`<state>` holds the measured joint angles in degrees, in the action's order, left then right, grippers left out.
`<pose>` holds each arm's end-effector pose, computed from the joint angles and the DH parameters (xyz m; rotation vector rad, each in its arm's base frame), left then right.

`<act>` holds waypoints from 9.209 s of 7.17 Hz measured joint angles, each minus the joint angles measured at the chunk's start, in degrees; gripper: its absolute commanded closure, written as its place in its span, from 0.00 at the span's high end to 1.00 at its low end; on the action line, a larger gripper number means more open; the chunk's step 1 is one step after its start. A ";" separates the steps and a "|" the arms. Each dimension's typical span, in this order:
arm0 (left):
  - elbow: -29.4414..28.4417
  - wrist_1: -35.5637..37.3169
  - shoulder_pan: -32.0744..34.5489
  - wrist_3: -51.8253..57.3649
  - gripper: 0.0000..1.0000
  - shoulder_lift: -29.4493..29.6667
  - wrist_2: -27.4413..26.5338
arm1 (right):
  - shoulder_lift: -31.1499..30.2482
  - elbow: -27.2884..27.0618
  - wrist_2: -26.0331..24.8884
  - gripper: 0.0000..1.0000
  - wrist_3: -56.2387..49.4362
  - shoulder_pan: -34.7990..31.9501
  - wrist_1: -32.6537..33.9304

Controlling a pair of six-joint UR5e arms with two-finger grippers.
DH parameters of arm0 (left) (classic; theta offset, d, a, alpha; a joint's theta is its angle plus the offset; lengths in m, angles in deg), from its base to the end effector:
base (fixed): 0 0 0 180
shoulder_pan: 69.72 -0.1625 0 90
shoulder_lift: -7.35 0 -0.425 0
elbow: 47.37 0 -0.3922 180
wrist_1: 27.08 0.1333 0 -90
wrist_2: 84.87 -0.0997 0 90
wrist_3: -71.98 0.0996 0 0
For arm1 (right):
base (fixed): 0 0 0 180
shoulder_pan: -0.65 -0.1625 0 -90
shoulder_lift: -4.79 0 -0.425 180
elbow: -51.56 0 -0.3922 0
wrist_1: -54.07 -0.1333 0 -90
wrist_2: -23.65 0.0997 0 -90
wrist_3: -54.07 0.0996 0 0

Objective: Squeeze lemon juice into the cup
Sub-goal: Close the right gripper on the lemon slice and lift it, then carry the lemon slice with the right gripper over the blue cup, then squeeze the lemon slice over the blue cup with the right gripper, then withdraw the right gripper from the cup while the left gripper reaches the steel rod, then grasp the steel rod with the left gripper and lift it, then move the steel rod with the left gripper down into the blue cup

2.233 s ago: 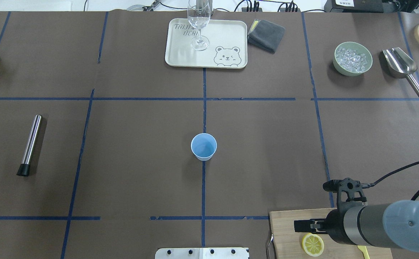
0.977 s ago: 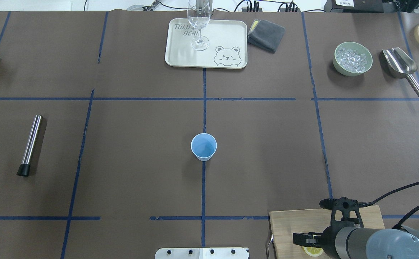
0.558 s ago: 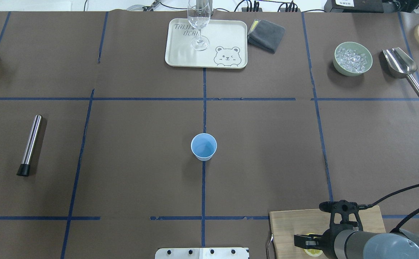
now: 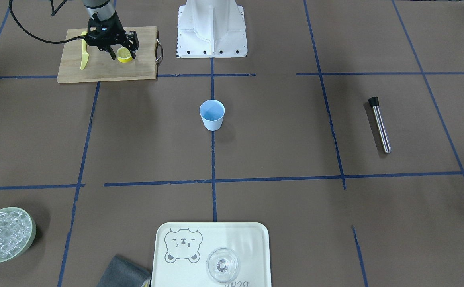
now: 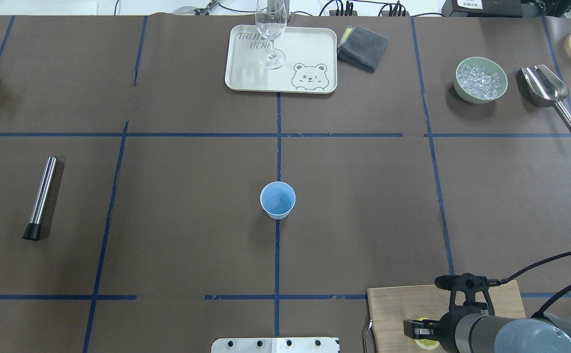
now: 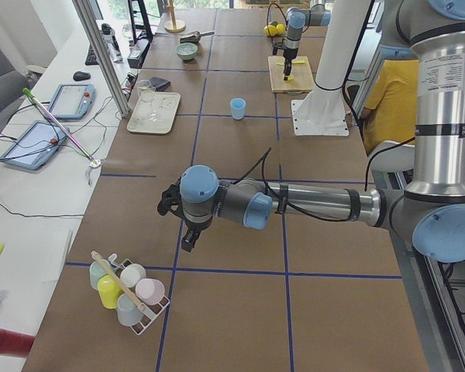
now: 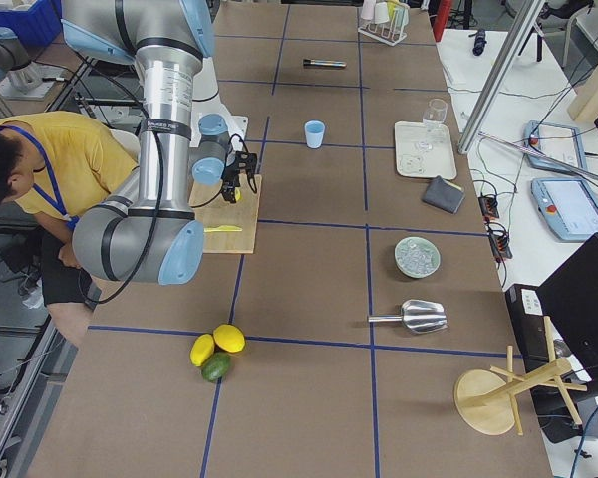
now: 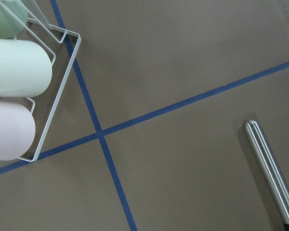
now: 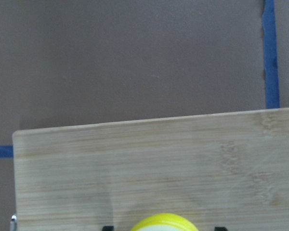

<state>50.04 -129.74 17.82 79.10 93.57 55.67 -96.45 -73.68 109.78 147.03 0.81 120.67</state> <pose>-0.0359 -0.4788 0.5945 0.3018 0.8669 0.2807 -0.4165 -0.1389 0.4137 0.0411 -0.8286 0.0740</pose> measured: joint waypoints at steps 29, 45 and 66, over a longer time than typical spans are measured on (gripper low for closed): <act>0.15 -0.27 -0.02 0.22 1.00 -2.01 1.16 | 51.67 25.99 7.12 0.82 2.40 -23.64 20.48; -9.29 -18.28 -34.46 -49.82 0.74 8.63 -17.35 | 18.78 2.52 28.04 1.00 -20.97 -42.69 20.05; 0.78 -48.20 -72.20 -45.29 0.00 35.61 -84.14 | 17.64 1.76 30.20 1.00 -21.64 -46.88 20.14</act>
<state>50.82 -177.95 -54.38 33.81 129.17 -28.47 -78.81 -71.93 139.98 125.39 -46.07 140.81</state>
